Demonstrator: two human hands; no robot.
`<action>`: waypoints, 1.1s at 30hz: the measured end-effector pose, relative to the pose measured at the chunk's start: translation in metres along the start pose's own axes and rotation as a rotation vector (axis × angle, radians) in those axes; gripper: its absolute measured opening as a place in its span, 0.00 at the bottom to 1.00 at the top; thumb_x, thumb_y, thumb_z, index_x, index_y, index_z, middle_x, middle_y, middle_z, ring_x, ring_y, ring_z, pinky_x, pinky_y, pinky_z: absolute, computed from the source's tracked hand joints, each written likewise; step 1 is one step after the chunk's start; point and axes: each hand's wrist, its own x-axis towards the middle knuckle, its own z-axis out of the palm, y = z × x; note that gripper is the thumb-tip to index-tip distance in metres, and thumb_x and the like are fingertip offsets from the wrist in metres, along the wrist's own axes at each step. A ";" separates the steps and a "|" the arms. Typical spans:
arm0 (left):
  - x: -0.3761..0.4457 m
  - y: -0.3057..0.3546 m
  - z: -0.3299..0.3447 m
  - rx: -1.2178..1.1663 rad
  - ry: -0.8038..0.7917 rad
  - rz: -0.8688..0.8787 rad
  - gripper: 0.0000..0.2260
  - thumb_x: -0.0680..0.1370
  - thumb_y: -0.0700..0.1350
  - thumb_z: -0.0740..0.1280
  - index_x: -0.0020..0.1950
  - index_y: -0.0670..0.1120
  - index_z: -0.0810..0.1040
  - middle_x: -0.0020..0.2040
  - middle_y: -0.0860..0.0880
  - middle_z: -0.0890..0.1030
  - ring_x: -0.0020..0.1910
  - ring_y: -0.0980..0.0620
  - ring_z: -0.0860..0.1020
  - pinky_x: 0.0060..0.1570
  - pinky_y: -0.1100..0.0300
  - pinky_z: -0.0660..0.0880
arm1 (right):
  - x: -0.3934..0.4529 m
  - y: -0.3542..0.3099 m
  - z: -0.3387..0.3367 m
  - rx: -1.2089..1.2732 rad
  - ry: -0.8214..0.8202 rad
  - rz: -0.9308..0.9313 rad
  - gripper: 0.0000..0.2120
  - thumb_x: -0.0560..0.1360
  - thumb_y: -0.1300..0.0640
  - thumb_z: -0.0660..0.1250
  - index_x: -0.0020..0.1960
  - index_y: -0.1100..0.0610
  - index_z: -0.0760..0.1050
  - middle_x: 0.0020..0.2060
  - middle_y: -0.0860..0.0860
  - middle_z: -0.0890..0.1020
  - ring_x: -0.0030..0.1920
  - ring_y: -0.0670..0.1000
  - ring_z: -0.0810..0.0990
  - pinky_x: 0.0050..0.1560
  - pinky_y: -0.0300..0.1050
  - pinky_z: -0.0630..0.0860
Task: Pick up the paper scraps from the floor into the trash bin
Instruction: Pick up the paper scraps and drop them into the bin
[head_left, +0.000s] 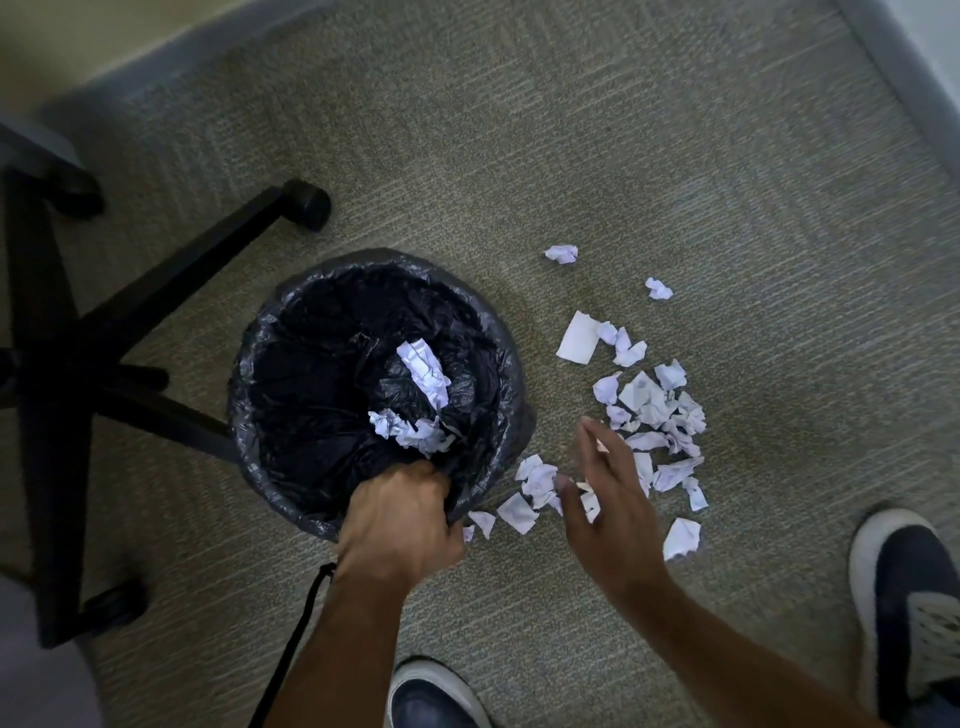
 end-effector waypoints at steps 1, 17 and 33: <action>0.000 0.001 -0.002 0.006 -0.014 -0.002 0.12 0.69 0.54 0.65 0.46 0.48 0.78 0.45 0.52 0.79 0.44 0.47 0.79 0.40 0.57 0.75 | 0.002 -0.015 -0.005 0.056 0.029 -0.045 0.27 0.82 0.53 0.63 0.78 0.59 0.63 0.77 0.49 0.63 0.73 0.46 0.70 0.64 0.34 0.73; 0.006 -0.004 0.010 -0.039 0.042 0.014 0.12 0.64 0.53 0.61 0.37 0.47 0.77 0.37 0.52 0.78 0.36 0.45 0.78 0.33 0.58 0.73 | 0.068 0.047 -0.014 -0.002 -0.033 0.339 0.04 0.77 0.61 0.69 0.47 0.58 0.83 0.43 0.54 0.85 0.45 0.53 0.83 0.49 0.45 0.78; 0.003 -0.010 0.015 -0.048 0.117 0.081 0.12 0.65 0.55 0.65 0.34 0.51 0.64 0.37 0.51 0.76 0.36 0.46 0.77 0.33 0.59 0.66 | 0.079 0.087 0.059 -0.513 -0.425 -0.032 0.12 0.76 0.63 0.66 0.56 0.56 0.84 0.47 0.60 0.83 0.46 0.62 0.82 0.42 0.46 0.74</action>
